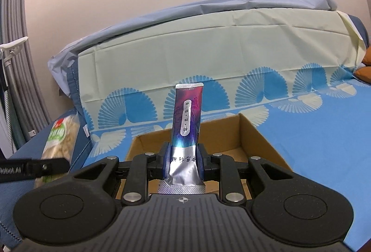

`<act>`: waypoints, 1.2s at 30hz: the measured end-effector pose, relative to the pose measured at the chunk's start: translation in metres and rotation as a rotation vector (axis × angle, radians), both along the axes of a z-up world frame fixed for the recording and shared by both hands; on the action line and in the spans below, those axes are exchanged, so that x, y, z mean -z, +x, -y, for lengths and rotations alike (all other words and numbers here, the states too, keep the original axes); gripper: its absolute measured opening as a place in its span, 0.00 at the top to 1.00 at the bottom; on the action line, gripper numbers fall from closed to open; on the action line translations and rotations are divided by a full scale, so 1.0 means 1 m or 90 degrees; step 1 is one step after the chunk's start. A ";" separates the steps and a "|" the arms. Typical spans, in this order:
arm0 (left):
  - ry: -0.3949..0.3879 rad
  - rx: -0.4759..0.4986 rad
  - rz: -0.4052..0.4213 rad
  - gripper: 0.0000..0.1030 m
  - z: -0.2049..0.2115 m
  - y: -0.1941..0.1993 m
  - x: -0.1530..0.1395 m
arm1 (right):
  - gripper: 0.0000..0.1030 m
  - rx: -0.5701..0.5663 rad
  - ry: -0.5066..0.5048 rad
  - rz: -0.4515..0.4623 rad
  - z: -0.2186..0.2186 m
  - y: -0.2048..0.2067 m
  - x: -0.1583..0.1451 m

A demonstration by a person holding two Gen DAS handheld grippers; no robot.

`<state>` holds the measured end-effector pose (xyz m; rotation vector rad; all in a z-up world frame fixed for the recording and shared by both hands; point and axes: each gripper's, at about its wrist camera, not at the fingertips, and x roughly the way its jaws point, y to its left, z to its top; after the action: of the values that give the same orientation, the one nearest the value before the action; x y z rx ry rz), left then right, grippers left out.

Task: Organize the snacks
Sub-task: 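Open both tools to drop the snacks into the box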

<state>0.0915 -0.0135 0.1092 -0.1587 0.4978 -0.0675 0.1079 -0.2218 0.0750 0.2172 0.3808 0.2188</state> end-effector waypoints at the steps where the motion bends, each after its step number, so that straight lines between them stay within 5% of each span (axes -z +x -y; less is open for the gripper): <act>1: 0.000 0.005 0.002 0.62 0.006 0.004 -0.002 | 0.76 0.003 0.003 -0.003 0.002 0.001 0.000; 31: 0.008 0.074 0.027 0.62 0.069 0.046 -0.018 | 0.76 0.044 0.033 -0.019 0.017 0.008 0.003; 34: 0.005 0.071 0.026 0.51 0.071 0.049 -0.021 | 0.72 0.043 0.033 -0.037 0.016 0.011 0.005; 36: -0.004 0.072 0.032 0.46 0.070 0.049 -0.024 | 0.56 0.046 0.029 -0.058 0.014 0.014 0.009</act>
<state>0.1400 -0.0831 0.1329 -0.1345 0.4564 -0.1825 0.1223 -0.2361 0.0661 0.2864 0.4582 0.1476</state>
